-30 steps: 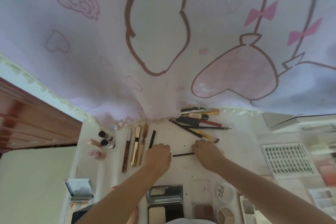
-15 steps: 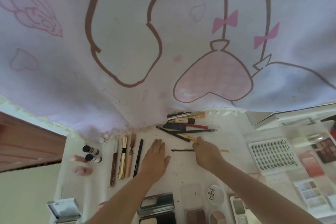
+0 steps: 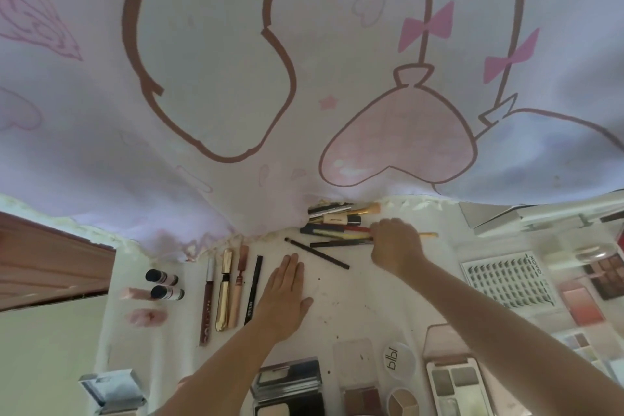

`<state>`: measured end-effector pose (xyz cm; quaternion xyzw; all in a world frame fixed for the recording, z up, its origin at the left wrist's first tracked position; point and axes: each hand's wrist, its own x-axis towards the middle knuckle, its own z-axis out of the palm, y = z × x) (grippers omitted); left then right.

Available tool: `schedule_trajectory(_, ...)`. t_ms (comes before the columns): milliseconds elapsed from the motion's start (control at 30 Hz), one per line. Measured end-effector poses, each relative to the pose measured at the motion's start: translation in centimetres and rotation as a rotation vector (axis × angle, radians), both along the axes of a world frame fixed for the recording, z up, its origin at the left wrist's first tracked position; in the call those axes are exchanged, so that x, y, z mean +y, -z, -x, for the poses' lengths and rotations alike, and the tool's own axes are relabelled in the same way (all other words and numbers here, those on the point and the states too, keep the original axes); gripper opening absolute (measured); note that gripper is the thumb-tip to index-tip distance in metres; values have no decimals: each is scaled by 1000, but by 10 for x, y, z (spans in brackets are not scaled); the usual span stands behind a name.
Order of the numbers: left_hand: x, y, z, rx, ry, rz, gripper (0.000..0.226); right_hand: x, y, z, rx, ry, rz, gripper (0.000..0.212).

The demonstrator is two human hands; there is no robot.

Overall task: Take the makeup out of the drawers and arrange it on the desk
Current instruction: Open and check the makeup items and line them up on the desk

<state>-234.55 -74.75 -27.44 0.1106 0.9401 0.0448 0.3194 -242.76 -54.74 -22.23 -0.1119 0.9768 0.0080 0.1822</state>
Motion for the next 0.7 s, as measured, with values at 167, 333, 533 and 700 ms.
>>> schedule_trajectory(167, 1, 3, -3, -26, 6, 5, 81, 0, 4, 38, -15, 14, -13, 36)
schedule_trajectory(333, 0, -4, 2, -74, 1, 3, 69, -11, 23, 59, -94, -68, -74, 33)
schedule_trajectory(533, -2, -6, 4, -95, 7, -2, 70, -9, 13, 57, -31, -46, -76, 32)
schedule_trajectory(700, 0, -8, 3, -85, -11, 12, 70, 21, -10, 43, -66, 30, -119, 32)
